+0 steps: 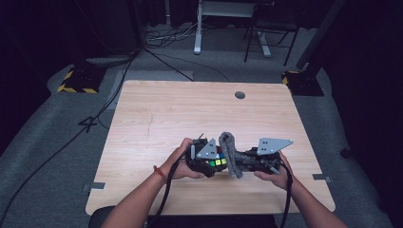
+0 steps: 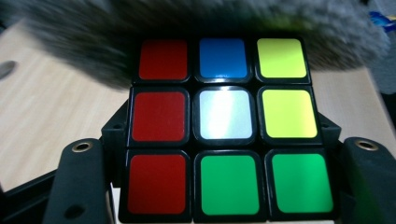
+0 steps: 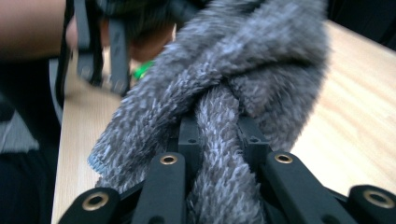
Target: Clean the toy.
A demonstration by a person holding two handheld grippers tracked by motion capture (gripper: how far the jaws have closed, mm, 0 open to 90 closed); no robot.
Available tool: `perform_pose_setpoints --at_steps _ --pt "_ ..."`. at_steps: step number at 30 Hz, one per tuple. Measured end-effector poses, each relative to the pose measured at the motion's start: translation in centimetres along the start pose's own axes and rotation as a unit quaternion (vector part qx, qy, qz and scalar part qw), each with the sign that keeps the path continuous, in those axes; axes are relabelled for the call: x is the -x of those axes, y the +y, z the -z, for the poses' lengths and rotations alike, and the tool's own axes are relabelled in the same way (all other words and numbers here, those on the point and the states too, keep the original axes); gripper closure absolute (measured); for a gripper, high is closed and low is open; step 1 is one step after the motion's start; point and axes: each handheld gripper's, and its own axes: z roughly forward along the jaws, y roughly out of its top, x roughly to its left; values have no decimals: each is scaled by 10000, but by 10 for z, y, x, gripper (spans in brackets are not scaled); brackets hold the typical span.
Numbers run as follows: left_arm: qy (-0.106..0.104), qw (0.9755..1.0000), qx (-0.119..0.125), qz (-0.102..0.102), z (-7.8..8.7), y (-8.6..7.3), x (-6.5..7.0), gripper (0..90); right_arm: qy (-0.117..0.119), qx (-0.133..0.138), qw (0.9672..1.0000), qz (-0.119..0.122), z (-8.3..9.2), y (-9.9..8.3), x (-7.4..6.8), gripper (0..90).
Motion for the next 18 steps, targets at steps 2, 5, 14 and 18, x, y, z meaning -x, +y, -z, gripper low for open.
perform_pose_setpoints --at_steps 2,5,14,18 --pt "-70 9999 -38 -96 -4 3 6 334 -196 -47 9998 89 -1 3 0 764" --pt "-46 10000 -19 -70 -4 4 4 334 -329 -278 9991 26 -5 1 3 764" --pt "24 9995 283 160 13 -1 -8 334 51 -697 9975 52 -12 -9 1 764" --pt "126 9996 117 221 11 -5 -10 334 163 -539 9983 177 -9 -5 -5 763"
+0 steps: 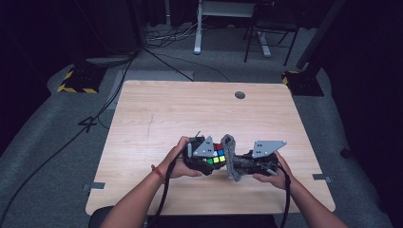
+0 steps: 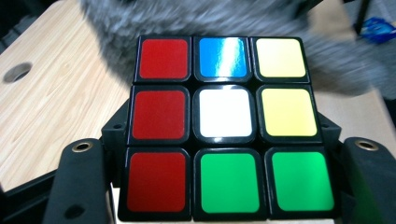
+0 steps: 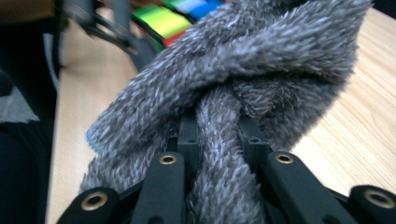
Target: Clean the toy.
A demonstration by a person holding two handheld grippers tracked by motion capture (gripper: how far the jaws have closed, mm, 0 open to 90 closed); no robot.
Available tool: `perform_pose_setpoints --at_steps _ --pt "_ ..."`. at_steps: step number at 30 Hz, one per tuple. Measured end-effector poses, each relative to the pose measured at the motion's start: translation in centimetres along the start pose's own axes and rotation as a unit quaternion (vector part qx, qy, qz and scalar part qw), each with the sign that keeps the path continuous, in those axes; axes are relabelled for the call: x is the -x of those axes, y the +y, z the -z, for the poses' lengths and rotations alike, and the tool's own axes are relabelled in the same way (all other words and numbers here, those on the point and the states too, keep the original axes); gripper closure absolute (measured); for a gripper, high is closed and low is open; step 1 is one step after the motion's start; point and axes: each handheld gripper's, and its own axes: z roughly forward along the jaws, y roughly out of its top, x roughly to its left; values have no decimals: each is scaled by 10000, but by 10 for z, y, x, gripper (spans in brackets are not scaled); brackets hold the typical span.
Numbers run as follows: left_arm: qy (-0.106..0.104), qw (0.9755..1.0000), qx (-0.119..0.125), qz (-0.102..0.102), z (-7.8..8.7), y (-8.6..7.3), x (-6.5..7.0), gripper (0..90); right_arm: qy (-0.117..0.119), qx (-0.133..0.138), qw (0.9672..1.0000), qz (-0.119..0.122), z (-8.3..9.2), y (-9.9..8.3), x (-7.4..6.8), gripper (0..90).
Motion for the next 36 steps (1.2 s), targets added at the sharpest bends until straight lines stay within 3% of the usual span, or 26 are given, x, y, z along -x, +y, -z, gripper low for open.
perform_pose_setpoints --at_steps 3,7,9,11,13,15,17,19,23,27,30,33,36 --pt "-73 10000 -55 -26 -4 -1 3 334 -75 111 9998 120 2 5 -6 762" --pt "-243 9996 -76 -91 -8 1 9 334 -295 272 9992 15 4 7 -5 760" --pt "-273 9995 -63 -135 -9 4 12 334 -444 233 9987 -9 4 7 -3 758" --pt "-288 9994 5 -168 -7 6 13 334 -445 186 9988 -88 3 5 0 758" --pt "-367 9991 201 -117 -1 8 14 334 -593 -40 9982 -78 0 2 3 758" --pt "-251 9992 261 -175 4 11 14 334 -522 -121 9984 -205 -3 -4 8 759" --pt "-214 9989 395 -121 10 12 13 334 -469 -286 9983 -187 -6 -6 9 760" --pt "-112 9992 374 -129 13 12 10 334 -268 -275 9991 -171 -8 -7 6 761" --pt "-218 9985 501 -83 18 10 8 334 -119 -176 9998 38 -5 -1 -2 760" --pt "-129 9995 256 -152 14 10 10 334 -261 -162 9994 137 1 1 -3 760" --pt "-132 9996 77 -217 5 8 12 333 -158 163 9997 25 10 5 -2 760" --pt "-220 9997 80 -106 -2 7 13 332 -254 142 9994 211 11 10 -9 759" --pt "-207 9997 111 -91 -4 7 13 332 -193 299 9993 85 11 7 -5 759"
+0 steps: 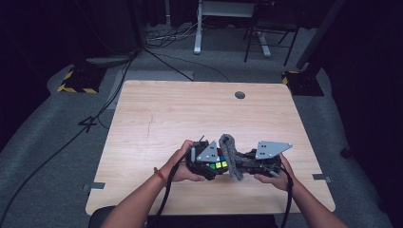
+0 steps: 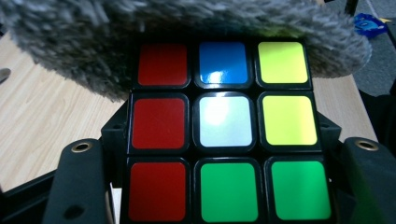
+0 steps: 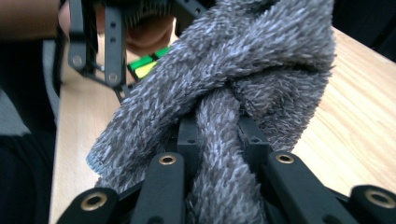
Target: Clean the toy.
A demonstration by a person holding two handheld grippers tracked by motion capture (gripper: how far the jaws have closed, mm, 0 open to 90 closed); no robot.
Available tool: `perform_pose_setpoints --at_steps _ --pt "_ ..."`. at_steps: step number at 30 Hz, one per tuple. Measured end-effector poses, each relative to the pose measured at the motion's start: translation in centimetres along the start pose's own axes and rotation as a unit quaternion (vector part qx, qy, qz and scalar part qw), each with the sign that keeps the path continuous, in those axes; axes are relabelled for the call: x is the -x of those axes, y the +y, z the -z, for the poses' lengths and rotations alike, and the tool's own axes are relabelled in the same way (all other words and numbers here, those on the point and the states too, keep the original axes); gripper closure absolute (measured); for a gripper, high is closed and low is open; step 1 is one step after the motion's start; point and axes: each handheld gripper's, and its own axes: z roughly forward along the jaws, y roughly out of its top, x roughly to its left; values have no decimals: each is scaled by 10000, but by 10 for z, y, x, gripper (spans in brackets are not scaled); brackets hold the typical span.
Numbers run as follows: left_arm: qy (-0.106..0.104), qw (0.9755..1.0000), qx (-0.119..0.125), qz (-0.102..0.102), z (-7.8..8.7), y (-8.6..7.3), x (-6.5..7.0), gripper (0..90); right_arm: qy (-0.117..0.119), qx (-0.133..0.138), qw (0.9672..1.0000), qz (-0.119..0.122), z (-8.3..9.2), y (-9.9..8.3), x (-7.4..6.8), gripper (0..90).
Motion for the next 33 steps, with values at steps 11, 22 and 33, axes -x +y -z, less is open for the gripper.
perform_pose_setpoints --at_steps 11,22,33 --pt "-100 9993 -326 -161 -16 0 7 331 169 85 9996 198 -9 9 -9 767" --pt "12 10000 14 -52 4 3 -2 333 -242 -425 9985 -237 -6 -13 16 771" --pt "-54 9997 -160 -188 -8 3 4 333 -401 -380 9984 -146 -9 0 7 771"
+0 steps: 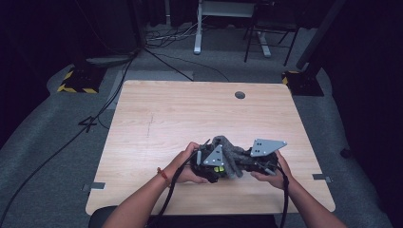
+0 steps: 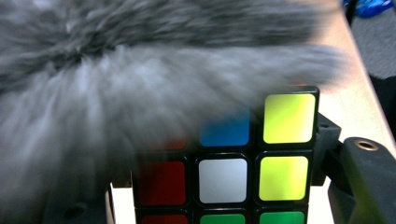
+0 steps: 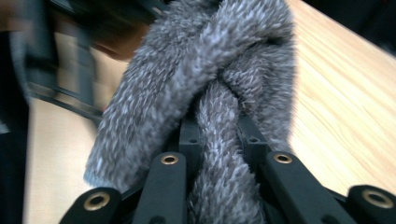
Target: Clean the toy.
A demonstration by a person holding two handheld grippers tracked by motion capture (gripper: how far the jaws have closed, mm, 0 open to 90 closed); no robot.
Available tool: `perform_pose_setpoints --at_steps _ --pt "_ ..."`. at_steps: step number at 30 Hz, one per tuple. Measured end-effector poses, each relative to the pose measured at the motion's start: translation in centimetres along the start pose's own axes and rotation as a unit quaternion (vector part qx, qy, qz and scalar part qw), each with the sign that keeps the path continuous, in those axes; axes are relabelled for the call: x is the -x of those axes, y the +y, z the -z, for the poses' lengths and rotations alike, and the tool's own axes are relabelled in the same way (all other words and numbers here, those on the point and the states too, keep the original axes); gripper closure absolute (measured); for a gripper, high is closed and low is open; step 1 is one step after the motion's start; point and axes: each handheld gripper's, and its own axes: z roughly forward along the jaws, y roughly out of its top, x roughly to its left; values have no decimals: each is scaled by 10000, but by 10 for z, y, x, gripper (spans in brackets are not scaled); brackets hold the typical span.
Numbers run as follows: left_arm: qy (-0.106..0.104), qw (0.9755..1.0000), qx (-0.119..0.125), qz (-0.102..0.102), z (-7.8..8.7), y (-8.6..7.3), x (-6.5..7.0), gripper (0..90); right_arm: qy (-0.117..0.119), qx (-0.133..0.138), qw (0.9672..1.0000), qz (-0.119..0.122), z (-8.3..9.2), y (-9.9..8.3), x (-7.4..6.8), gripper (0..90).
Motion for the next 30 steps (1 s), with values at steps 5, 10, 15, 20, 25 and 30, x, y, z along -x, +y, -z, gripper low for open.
perform_pose_setpoints --at_steps 5,10,15,20,25,30 --pt "45 9991 396 154 14 1 -5 334 38 -315 9991 -286 -4 -20 16 771" --pt "64 9992 387 113 14 -3 -6 332 461 -28 9986 -272 -5 -15 9 770" --pt "99 9997 197 121 10 -7 -8 330 621 197 9969 -442 -2 -17 12 770" --pt "151 9997 -179 59 1 -8 -8 330 747 529 9949 -421 7 -11 11 770" --pt "188 9997 -118 -34 -8 -4 -3 333 722 549 9957 -185 2 -2 -1 771" --pt "140 9995 270 94 6 -4 -7 334 218 362 9985 -359 8 -11 14 771"
